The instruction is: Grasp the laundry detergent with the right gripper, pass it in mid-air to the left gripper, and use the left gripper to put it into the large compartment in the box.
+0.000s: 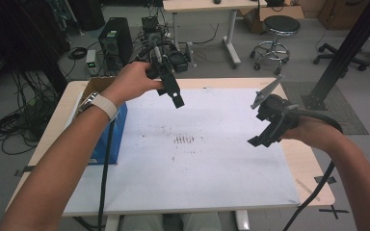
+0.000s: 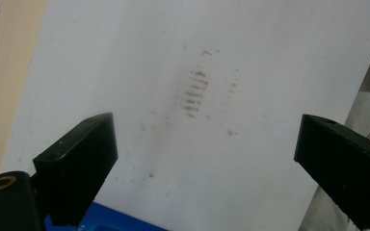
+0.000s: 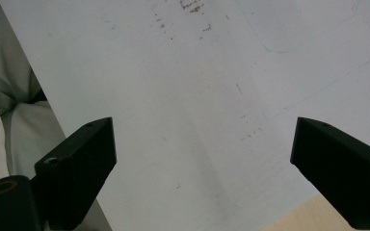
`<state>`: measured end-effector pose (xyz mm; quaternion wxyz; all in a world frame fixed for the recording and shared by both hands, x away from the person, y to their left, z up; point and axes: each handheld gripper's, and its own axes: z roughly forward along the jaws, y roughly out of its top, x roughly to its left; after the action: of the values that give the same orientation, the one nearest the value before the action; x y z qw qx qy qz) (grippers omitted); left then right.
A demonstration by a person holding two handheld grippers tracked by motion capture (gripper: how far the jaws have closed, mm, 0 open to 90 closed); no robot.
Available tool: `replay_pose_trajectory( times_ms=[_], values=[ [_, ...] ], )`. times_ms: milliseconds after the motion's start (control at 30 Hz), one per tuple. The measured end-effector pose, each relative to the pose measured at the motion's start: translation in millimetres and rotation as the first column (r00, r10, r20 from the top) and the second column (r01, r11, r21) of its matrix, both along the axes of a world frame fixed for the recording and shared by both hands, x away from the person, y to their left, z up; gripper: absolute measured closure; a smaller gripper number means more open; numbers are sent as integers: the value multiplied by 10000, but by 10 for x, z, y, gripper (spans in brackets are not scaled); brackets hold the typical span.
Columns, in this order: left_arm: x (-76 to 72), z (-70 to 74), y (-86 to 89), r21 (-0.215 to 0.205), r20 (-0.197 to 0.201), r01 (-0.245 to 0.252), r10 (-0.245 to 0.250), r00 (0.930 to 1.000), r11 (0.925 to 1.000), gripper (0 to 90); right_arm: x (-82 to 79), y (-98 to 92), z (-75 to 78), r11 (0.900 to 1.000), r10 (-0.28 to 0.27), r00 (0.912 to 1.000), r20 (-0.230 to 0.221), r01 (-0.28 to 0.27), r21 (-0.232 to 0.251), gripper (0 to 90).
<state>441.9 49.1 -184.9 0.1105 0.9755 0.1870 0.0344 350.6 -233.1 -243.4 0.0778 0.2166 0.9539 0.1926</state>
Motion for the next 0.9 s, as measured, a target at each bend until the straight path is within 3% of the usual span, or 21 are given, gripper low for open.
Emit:
replay_pose_trajectory(
  times_ms=[900],
  values=[
    [-119, 1, -92, 14, 124, 528, -528, 9985, 9986, 85, -37, 0, -8, 9999, 23, 10000, -9, -23, -113, 85]
  ],
)
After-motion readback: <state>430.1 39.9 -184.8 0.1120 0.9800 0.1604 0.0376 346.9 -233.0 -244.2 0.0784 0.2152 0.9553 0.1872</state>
